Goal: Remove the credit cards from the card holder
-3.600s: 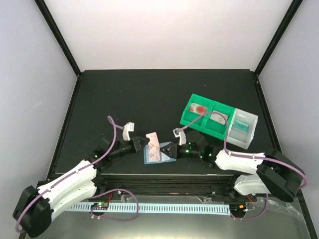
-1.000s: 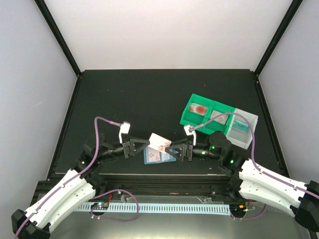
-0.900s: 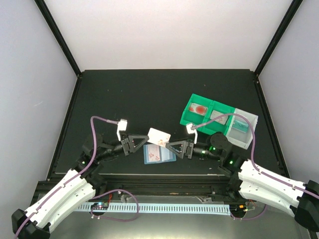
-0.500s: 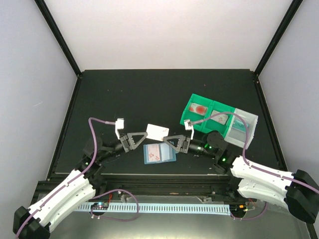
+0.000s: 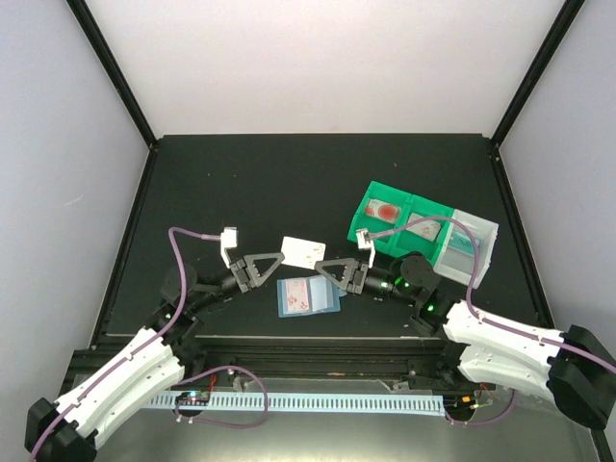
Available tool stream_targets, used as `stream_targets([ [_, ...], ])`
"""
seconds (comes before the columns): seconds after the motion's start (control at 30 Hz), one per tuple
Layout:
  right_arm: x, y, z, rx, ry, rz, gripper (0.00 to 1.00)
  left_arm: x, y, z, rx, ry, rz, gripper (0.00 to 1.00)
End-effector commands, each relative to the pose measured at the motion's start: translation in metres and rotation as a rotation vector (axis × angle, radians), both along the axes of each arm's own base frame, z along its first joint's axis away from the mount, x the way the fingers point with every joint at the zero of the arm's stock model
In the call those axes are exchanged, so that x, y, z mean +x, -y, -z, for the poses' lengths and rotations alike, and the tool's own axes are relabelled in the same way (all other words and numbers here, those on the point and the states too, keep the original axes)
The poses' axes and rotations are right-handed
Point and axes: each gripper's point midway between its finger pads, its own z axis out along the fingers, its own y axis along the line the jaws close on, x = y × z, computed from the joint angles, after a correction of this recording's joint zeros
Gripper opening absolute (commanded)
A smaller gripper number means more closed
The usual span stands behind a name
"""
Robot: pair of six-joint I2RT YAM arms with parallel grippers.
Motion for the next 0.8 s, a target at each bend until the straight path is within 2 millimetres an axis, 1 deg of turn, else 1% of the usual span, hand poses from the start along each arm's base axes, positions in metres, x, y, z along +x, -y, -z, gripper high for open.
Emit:
stream_targets([
  [0.0, 0.002, -0.002, -0.008, 0.028, 0.024, 0.002, 0.1, 0.003, -0.002, -0.01, -0.03, 0.024, -0.014, 0.02],
  [0.07, 0.001, -0.003, -0.008, 0.037, 0.021, -0.003, 0.09, 0.004, -0.003, -0.01, -0.033, 0.024, -0.022, 0.02],
  [0.2, 0.002, -0.001, -0.006, 0.039, 0.022, 0.007, 0.01, 0.004, -0.003, -0.006, -0.022, 0.017, -0.028, 0.02],
  [0.33, 0.002, 0.002, -0.003, 0.024, 0.033, 0.021, 0.01, 0.005, -0.005, -0.003, -0.009, 0.013, -0.04, 0.02],
  [0.37, 0.002, 0.003, -0.003, 0.018, 0.043, 0.024, 0.01, 0.006, -0.006, -0.002, -0.006, 0.011, -0.051, 0.06],
  [0.4, 0.002, 0.003, -0.003, 0.007, 0.058, 0.028, 0.01, 0.007, -0.007, 0.0, 0.001, 0.004, -0.062, 0.13],
  [0.43, 0.004, 0.004, -0.003, -0.015, 0.084, 0.036, 0.01, 0.007, -0.009, 0.0, 0.008, 0.007, -0.07, 0.29],
  [0.47, 0.005, 0.005, -0.001, -0.046, 0.087, 0.046, 0.01, 0.008, -0.009, 0.001, 0.019, 0.005, -0.077, 0.4],
  [0.5, 0.007, 0.007, 0.001, -0.076, 0.099, 0.056, 0.01, 0.008, -0.011, 0.002, 0.028, 0.005, -0.086, 0.53],
  [0.53, 0.008, 0.009, 0.0, -0.102, 0.12, 0.067, 0.01, 0.008, -0.012, 0.002, 0.04, 0.009, -0.091, 0.64],
  [0.57, 0.009, 0.012, 0.0, -0.126, 0.139, 0.077, 0.01, 0.008, -0.013, 0.002, 0.054, 0.014, -0.097, 0.72],
  [0.63, 0.012, 0.018, 0.0, -0.178, 0.166, 0.101, 0.01, 0.008, -0.015, 0.004, 0.097, 0.022, -0.112, 0.87],
  [0.7, 0.016, 0.025, 0.0, -0.238, 0.191, 0.128, 0.01, 0.011, -0.019, 0.009, 0.15, 0.005, -0.141, 0.98],
  [0.77, 0.02, 0.033, 0.001, -0.31, 0.222, 0.159, 0.01, 0.013, -0.022, 0.017, 0.211, -0.013, -0.162, 0.99],
])
